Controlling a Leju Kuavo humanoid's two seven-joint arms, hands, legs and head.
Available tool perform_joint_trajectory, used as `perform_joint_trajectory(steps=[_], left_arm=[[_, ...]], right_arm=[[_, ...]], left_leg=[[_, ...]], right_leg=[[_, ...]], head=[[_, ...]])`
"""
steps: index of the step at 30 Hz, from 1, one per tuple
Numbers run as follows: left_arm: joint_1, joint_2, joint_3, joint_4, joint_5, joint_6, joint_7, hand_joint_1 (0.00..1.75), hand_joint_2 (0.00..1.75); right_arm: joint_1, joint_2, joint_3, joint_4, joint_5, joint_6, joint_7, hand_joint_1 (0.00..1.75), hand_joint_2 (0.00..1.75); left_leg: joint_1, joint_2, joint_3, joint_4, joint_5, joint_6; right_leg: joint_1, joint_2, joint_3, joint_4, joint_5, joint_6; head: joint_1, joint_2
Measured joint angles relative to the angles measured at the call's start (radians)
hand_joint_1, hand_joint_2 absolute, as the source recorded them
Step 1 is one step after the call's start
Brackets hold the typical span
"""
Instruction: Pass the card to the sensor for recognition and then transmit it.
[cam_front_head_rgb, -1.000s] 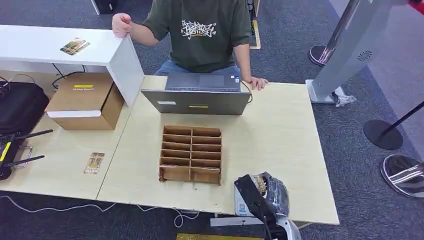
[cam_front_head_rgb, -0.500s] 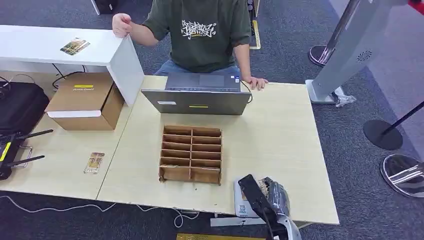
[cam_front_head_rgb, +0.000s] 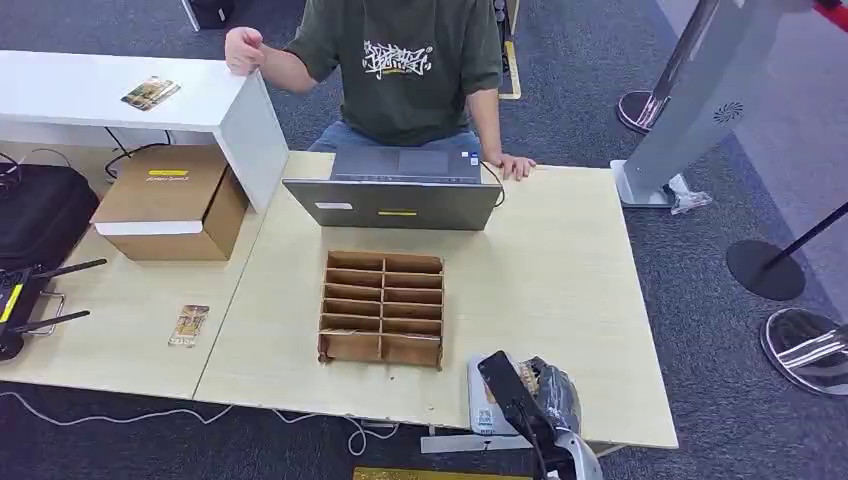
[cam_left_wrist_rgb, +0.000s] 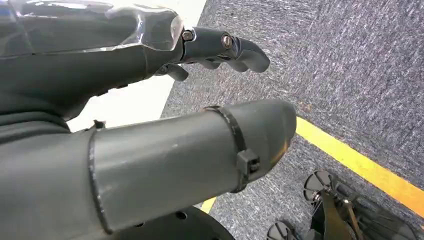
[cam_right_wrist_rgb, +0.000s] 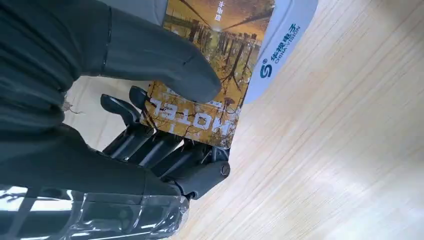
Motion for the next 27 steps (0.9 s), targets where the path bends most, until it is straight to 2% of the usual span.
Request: perform_joint_trajectory(steps=[11,19,27], left_arm=[[0.0,0.0,0.0,0.0,0.008,0.003,-0.001,0.0,0.0],[0.0,-0.002,0.0,0.0,0.005,-0.003,-0.022,0.0,0.0],[0.0,-0.004,0.0,0.0,0.004,-0.004,-0.025,0.0,0.0]], right_arm=[[-0.01,0.0,-0.004,0.009,0.02,0.003,-0.014,1.75,1.75],[0.005,0.002,-0.005,-0.07,0.071,-0.172,-0.152,1.75,1.75],[0.015,0.009,-0.004,-0.124,0.072,-0.2,-0.185,1.75,1.75]], left_leg=[[0.0,0.0,0.002,0.0,0.0,0.0],[0.0,0.0,0.002,0.0,0.0,0.0],[0.0,0.0,0.002,0.0,0.0,0.0]], right_leg=[[0.0,0.0,0.002,0.0,0.0,0.0],[0.0,0.0,0.002,0.0,0.0,0.0],[0.0,0.0,0.002,0.0,0.0,0.0]], head=[[0.0,0.0],[0.0,0.0],[0.0,0.0]])
